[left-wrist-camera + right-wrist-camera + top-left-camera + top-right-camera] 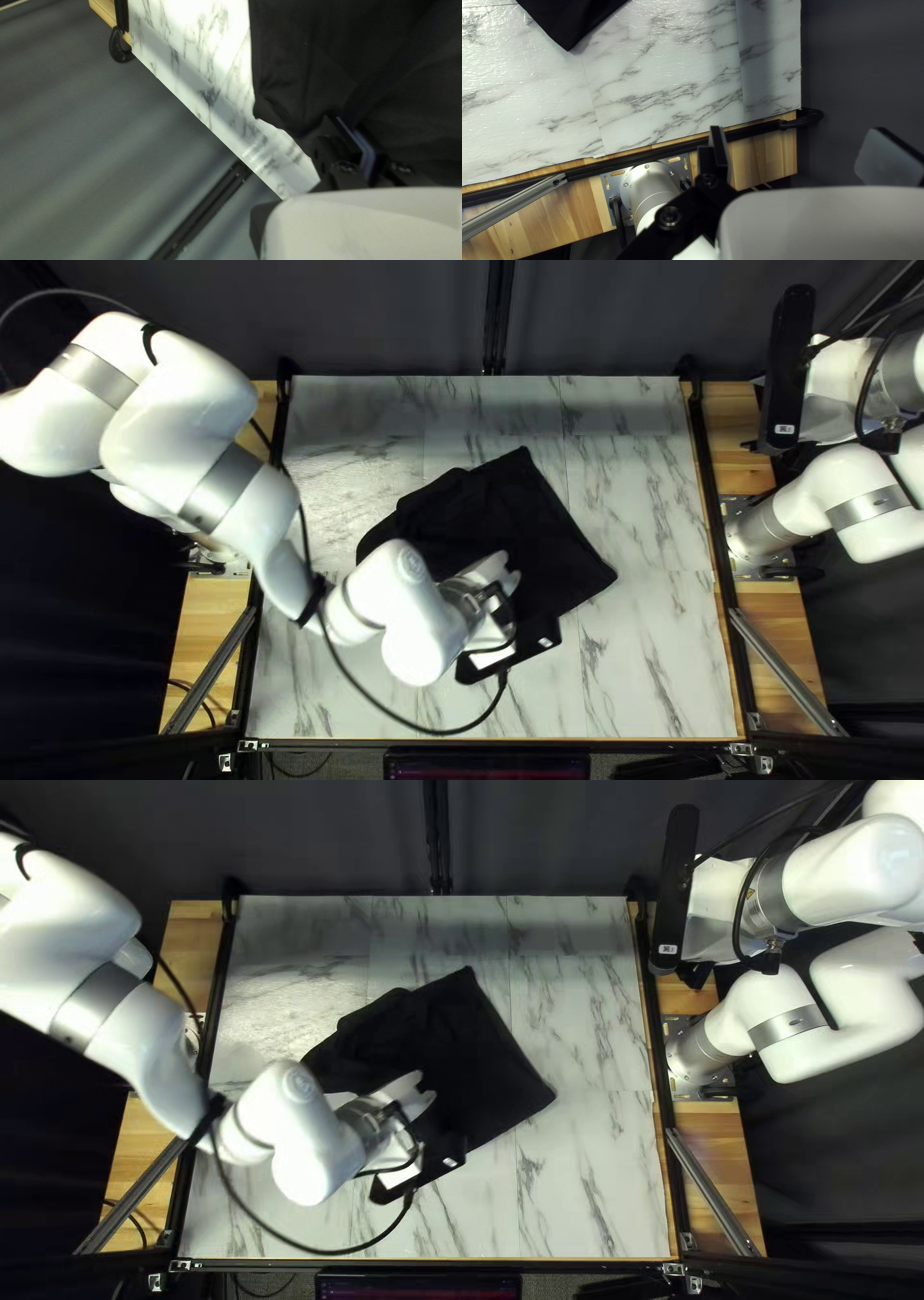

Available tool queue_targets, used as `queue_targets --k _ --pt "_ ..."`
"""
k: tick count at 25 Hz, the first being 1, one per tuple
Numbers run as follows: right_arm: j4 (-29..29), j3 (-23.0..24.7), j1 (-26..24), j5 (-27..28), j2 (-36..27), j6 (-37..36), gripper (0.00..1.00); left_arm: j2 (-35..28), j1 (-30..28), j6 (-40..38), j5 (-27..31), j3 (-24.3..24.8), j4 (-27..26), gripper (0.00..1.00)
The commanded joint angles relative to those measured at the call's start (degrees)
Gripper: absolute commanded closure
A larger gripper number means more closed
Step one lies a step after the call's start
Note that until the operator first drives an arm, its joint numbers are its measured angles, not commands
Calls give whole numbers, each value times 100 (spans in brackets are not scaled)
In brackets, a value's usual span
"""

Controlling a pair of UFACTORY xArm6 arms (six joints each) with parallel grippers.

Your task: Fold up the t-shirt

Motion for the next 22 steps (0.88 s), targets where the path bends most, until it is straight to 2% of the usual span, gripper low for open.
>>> queue_targets --k 1,7,22 --pt "0 0 0 0 0 0 0 380 33 231 -231 -420 -70 100" --pt "0 0 0 0 0 0 0 886 23 588 -430 -1011 -229 100" --pt "0 0 0 0 0 0 0 2150 577 1724 -1200 -1979 -909 100"
